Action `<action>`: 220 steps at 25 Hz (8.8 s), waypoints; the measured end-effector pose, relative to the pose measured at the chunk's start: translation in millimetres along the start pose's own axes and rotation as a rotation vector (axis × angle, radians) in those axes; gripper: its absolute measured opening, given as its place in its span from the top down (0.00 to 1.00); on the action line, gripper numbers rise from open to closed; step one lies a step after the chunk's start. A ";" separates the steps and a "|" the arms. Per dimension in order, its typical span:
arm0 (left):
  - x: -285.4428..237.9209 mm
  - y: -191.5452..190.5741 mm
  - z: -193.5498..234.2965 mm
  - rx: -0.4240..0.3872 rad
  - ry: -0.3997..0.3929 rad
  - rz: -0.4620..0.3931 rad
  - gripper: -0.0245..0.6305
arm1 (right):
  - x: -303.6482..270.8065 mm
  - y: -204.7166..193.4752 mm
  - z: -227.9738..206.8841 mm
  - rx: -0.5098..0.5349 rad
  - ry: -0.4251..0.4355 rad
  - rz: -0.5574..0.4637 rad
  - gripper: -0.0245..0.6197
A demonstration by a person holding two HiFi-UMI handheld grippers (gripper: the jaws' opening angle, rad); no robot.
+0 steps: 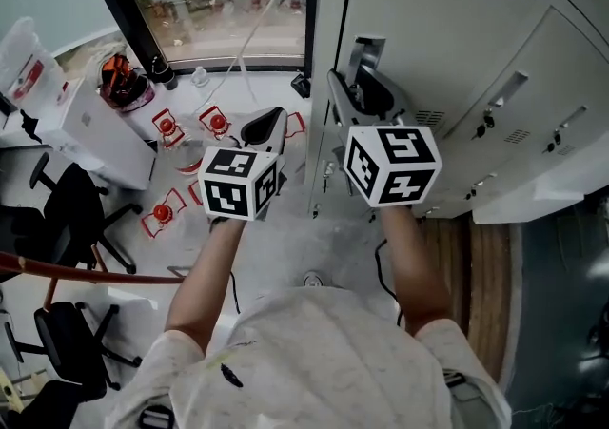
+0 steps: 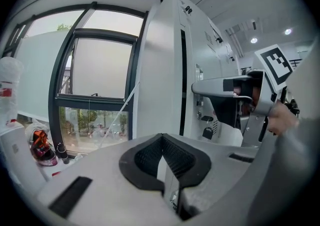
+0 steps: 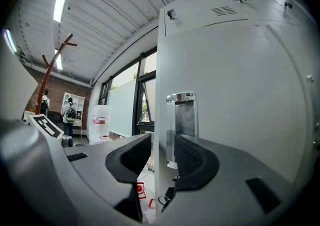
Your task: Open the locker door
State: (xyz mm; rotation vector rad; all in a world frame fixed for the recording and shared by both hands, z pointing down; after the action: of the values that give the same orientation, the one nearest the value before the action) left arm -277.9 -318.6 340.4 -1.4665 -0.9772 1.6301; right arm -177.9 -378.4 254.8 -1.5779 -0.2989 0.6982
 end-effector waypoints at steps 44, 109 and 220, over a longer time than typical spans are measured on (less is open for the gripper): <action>44.8 -25.3 -83.7 -0.133 -0.269 0.008 0.95 | 130.8 -36.4 15.1 -0.045 -0.279 -0.007 0.75; 6.3 -23.8 -278.7 -0.257 -0.522 0.040 0.95 | 303.8 -92.3 -120.4 -0.134 -0.501 -0.025 0.84; 72.7 -30.6 -130.7 -0.057 -0.074 -0.024 0.95 | 176.2 -81.4 -18.8 0.024 -0.111 0.030 0.96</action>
State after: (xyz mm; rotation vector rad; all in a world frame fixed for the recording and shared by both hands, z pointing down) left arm -153.5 -231.2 327.0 -1.4355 -1.0866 1.6611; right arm -12.5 -280.7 288.3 -1.5267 -0.3479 0.8114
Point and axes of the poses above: the fingertips, and each gripper's own axes: x backward along the fingers, z to its left, y out of its top, the point moved 3 cm from there along x, backward along the fingers, and after that the axes turned 15 degrees about z, right-handed, at the moved point
